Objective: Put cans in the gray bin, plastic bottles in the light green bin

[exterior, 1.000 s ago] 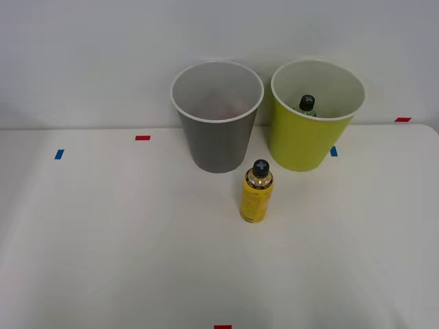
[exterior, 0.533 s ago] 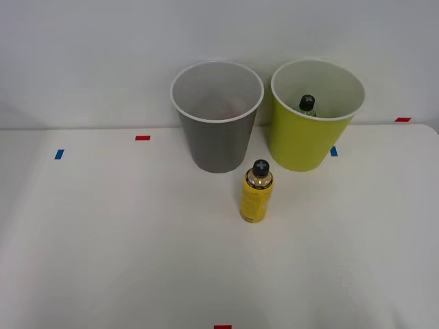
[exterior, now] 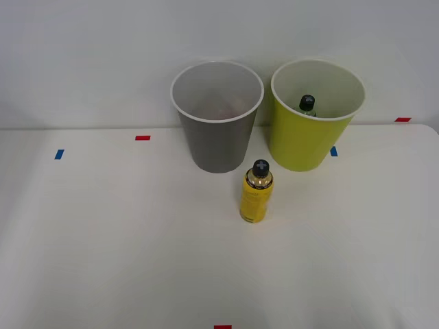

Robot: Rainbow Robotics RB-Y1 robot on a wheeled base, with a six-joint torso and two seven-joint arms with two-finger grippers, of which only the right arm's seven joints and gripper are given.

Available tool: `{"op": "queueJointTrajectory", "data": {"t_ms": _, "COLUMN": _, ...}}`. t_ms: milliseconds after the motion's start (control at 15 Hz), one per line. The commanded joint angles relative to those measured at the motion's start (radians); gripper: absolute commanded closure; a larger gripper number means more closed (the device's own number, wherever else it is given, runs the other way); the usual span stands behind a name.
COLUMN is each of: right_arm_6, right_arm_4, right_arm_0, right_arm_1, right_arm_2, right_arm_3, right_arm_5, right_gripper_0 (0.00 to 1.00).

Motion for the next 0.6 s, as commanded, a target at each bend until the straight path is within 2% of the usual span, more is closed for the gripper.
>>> {"op": "queueJointTrajectory", "data": {"t_ms": 67, "right_arm_6": 0.000, "right_arm_4": 0.000, "right_arm_0": 0.000, "right_arm_1": 0.000, "right_arm_2": 0.000, "right_arm_3": 0.000, "right_arm_5": 0.000, "right_gripper_0": 0.00}}
{"op": "queueJointTrajectory", "data": {"t_ms": 600, "right_arm_6": 0.000, "right_arm_4": 0.000, "right_arm_0": 0.000, "right_arm_1": 0.000, "right_arm_2": 0.000, "right_arm_3": 0.000, "right_arm_5": 0.000, "right_gripper_0": 0.00}}
